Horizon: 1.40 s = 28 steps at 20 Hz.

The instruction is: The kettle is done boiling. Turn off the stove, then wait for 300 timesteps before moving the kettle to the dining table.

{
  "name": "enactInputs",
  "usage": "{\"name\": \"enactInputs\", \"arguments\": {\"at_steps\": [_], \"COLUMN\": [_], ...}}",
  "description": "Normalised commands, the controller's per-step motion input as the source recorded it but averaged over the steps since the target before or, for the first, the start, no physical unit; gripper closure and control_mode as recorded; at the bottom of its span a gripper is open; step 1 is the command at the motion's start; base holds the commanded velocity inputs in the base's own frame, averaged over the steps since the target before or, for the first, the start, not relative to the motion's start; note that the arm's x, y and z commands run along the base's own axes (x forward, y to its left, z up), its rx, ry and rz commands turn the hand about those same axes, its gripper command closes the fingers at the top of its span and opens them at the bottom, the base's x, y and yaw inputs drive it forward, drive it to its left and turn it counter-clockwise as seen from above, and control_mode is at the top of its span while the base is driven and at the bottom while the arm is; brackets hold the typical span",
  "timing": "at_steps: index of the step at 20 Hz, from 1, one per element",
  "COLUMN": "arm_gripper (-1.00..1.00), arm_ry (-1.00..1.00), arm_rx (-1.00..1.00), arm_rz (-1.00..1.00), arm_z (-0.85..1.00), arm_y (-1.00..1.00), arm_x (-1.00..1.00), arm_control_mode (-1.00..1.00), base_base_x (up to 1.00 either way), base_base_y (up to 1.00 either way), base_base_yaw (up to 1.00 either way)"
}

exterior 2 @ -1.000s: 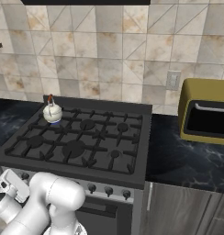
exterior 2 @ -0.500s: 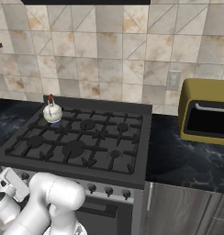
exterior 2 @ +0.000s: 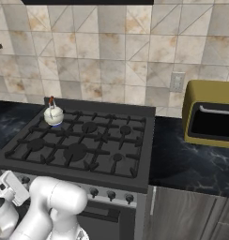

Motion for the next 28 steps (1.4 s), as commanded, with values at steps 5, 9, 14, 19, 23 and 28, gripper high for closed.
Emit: {"name": "enactInputs", "arguments": {"at_steps": [5, 9, 14, 19, 23, 28], "arm_gripper": [1.00, 1.00, 1.00, 1.00, 1.00, 1.00], "arm_ry": [-0.30, -0.19, -0.09, -0.04, -0.09, -0.11], "arm_rx": [0.70, 0.63, 0.73, 0.75, 0.75, 0.75], "arm_rz": [-0.12, -0.05, -0.10, -0.18, -0.22, -0.21], "arm_z": [-0.26, -0.04, -0.28, -0.38, -0.36, -0.26], "arm_y": [-0.30, -0.46, -0.31, -0.39, -0.42, -0.40], "arm_x": [-0.31, -0.29, -0.14, -0.16, -0.16, -0.18], "arm_control_mode": [-1.00, -1.00, -1.00, -1.00, -1.00, -1.00], "base_base_x": [0.00, 0.00, 0.00, 0.00, 0.00, 0.00], "base_base_y": [0.00, 0.00, 0.00, 0.00, 0.00, 0.00], "base_base_yaw": [0.00, 0.00, 0.00, 0.00, 0.00, 0.00]}}
